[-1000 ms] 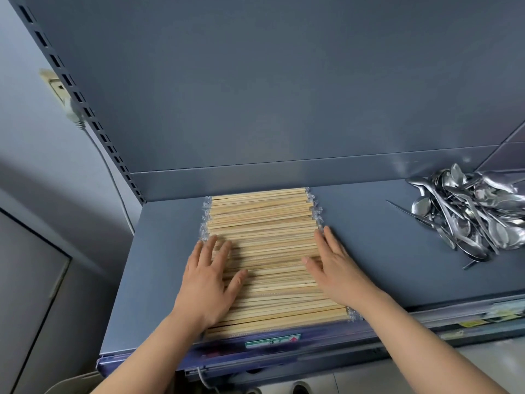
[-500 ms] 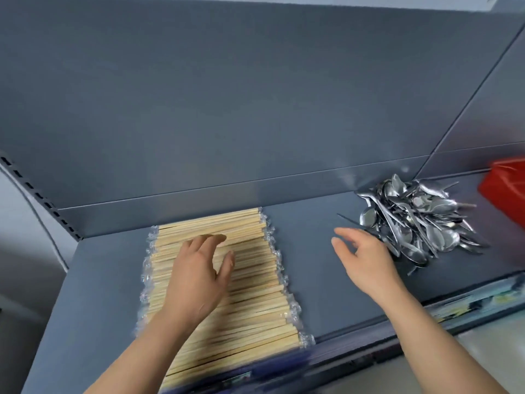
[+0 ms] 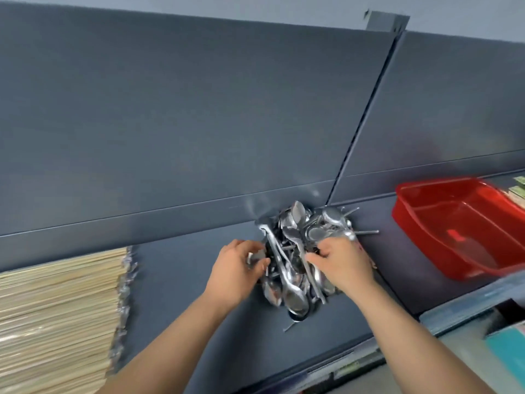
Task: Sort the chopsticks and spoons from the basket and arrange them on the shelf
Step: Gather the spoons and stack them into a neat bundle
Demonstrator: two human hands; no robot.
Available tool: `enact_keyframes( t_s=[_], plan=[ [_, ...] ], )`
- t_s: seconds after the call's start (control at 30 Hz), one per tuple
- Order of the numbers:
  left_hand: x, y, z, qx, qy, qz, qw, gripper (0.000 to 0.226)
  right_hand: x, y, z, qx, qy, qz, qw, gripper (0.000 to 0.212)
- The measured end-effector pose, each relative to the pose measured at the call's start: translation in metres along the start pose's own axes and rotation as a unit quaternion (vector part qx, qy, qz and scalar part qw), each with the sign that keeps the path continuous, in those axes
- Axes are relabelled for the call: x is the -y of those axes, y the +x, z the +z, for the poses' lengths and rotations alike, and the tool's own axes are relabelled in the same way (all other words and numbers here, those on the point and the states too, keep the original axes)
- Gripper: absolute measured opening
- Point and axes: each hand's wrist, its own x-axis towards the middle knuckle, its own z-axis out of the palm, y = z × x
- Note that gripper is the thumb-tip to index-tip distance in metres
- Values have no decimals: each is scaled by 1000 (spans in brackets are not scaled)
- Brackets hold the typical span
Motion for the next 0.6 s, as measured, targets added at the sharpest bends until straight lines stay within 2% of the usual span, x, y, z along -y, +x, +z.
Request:
enact_keyframes(
  t_s=[0.17, 0.27, 0.33, 0.4, 0.47, 0.53, 0.6],
  plan=[
    [-8, 21, 36, 23, 70, -20, 997, 32, -3, 24, 2, 63, 9, -40, 997, 43],
    [-13, 25, 44, -25, 60, -45, 997, 23, -9, 34, -1, 83, 70, -42, 993, 40],
    [-22, 31, 47, -61, 45, -58, 995, 21, -16, 37, -3, 68, 112, -45, 990, 37],
    [-34, 39, 50, -70, 49, -83, 993, 29, -25, 39, -7, 46, 168, -49, 983, 26],
    [-49, 48, 55, -45, 92, -123, 987, 43, -35, 39, -13, 36, 234, -47, 970, 17],
    [-62, 56, 63, -14, 141, -146, 979, 53, -44, 38, -17, 38, 277, -43, 959, 18],
    [-69, 61, 71, -6, 153, -157, 976, 51, -54, 36, -18, 42, 293, -36, 955, 16]
  ],
)
